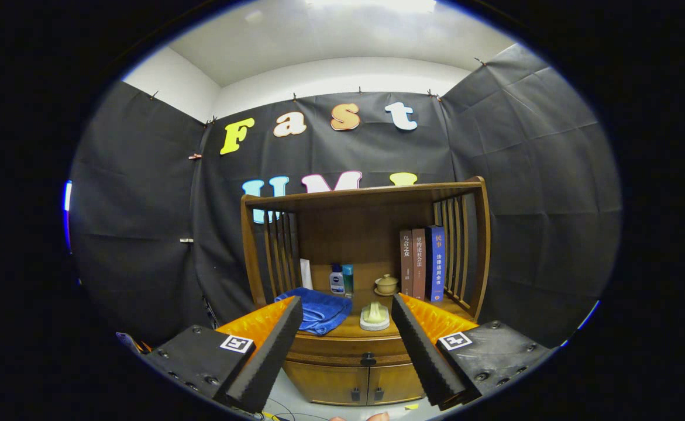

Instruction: Pull open the drawer, take out the items inside it, and place them on the countertop above the cabinet.

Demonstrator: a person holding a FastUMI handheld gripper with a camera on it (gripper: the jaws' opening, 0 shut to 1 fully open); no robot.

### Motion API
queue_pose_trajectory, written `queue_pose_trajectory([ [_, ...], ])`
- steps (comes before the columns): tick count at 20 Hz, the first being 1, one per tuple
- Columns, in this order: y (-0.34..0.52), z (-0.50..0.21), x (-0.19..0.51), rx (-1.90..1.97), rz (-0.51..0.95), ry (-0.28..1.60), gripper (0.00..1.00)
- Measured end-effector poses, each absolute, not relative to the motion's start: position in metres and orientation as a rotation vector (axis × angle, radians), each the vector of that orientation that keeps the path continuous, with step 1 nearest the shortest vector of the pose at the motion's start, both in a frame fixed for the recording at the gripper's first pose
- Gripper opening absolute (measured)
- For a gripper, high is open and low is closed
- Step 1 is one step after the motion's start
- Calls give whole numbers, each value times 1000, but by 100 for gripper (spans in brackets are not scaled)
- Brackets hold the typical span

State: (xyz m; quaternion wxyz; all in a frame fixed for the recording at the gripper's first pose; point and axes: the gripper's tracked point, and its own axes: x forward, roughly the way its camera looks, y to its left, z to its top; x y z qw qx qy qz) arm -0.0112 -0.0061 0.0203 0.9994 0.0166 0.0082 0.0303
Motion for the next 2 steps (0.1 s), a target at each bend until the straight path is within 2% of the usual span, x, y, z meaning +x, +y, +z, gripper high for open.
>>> queue_pose_trajectory([
  [2,-4,19,-11,35,63,19,99],
])
